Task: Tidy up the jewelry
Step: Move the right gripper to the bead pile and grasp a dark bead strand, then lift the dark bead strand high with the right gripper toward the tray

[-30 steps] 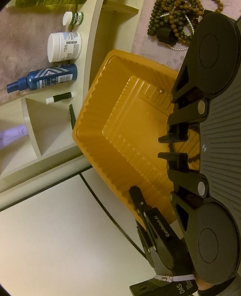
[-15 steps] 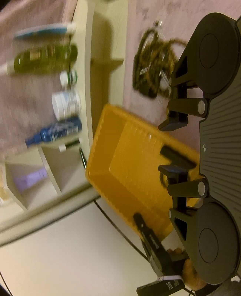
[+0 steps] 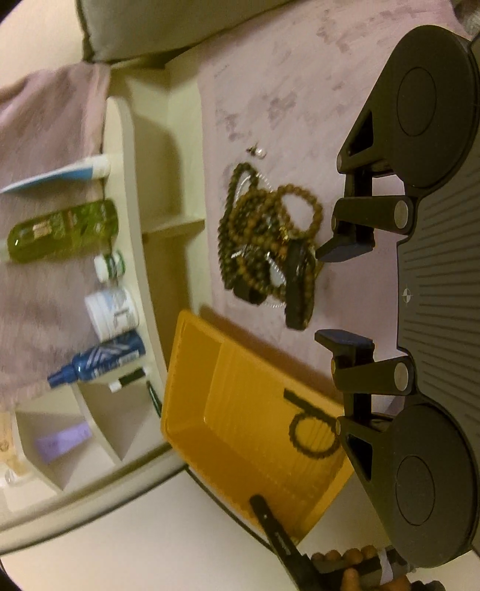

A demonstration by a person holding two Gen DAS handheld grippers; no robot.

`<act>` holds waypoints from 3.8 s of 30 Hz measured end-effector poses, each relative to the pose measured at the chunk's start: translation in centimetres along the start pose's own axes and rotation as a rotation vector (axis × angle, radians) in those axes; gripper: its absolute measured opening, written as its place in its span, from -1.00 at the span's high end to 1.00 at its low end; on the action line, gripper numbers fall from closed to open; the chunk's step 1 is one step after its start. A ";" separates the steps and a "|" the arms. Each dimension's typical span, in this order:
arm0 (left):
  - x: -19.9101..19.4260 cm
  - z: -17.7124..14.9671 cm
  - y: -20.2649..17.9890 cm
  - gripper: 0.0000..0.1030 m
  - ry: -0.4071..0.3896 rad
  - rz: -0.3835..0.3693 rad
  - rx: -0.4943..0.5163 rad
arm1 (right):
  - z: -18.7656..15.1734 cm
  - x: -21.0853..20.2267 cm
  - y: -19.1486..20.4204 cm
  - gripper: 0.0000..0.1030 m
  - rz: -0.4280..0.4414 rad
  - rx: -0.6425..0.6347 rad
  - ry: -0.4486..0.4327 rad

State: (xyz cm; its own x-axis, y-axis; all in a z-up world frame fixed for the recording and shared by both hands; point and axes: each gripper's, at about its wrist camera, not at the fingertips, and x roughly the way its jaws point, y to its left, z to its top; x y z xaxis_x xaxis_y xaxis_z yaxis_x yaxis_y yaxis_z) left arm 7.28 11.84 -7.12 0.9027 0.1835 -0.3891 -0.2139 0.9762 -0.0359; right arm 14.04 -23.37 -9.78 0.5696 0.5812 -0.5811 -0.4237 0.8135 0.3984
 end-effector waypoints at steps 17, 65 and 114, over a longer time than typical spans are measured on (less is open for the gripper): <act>0.1 0.0 0.1 0.88 0.001 -0.001 -0.002 | -0.1 3.0 1.4 0.21 -0.156 -0.243 0.000; 0.2 -0.1 0.2 0.88 0.006 0.000 -0.007 | 4.4 8.1 -2.3 0.61 -0.097 -0.213 0.010; 0.1 0.1 0.0 0.89 0.001 -0.009 -0.007 | 13.0 -8.1 5.2 0.89 0.009 -0.290 -0.460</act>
State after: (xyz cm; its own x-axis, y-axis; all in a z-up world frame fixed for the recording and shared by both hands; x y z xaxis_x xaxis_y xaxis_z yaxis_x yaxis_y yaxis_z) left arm 7.35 11.91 -7.07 0.9044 0.1742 -0.3895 -0.2081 0.9770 -0.0461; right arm 16.41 -23.57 6.24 0.7871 0.5894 -0.1819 -0.5698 0.8077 0.1516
